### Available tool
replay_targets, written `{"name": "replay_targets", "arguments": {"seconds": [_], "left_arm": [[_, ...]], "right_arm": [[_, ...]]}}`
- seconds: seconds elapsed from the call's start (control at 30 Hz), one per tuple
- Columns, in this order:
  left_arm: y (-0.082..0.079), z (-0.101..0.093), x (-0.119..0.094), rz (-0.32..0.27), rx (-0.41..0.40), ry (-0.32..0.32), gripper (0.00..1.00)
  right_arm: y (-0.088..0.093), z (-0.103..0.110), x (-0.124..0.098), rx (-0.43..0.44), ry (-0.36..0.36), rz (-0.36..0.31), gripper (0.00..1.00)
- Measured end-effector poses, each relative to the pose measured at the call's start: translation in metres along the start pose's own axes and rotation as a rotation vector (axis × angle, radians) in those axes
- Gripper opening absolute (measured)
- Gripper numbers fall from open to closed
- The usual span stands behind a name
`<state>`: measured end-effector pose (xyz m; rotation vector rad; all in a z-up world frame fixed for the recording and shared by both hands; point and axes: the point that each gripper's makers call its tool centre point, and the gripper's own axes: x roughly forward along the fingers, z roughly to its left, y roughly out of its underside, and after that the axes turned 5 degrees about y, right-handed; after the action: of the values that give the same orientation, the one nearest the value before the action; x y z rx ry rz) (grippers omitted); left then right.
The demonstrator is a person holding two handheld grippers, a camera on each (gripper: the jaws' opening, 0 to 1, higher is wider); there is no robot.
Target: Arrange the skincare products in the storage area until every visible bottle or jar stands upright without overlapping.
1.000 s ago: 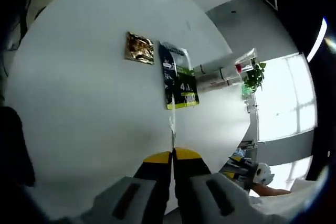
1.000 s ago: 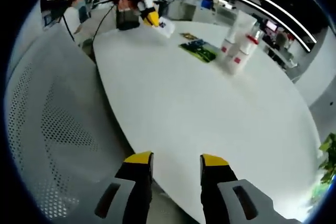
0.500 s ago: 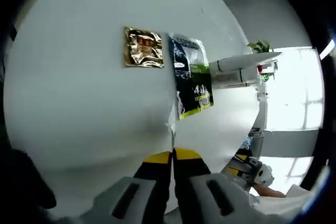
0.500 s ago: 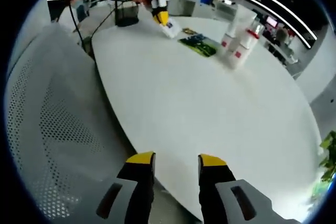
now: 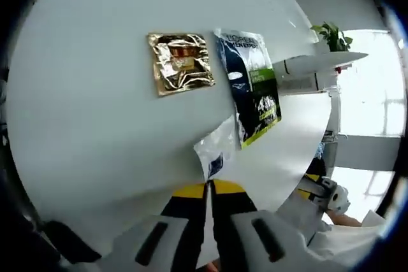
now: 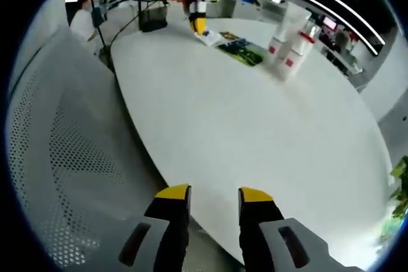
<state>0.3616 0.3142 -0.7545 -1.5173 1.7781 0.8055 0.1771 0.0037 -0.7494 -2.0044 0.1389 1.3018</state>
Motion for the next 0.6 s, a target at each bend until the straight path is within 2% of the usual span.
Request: {"name": "replay_targets", "arguments": {"seconds": [0.17,0.27,0.5,0.6], "left_arm": [[-0.013,0.001,0.000,0.007,0.011,-0.019,0.01],[-0.015,0.004,0.000,0.007,-0.011,-0.030,0.01],[-0.018,0.014,0.001,0.027,0.037,-0.077,0.03],[-0.017,0.014,0.001,0.040,0.031,-0.079,0.04]], "right_arm": [[0.000,0.000,0.000,0.003,-0.002,0.001,0.29],[0.001,0.000,0.000,0.003,-0.003,0.003,0.28],[0.001,0.001,0.000,0.003,-0.004,0.004,0.29],[0.002,0.001,0.001,0.001,-0.009,0.008,0.28]]}}
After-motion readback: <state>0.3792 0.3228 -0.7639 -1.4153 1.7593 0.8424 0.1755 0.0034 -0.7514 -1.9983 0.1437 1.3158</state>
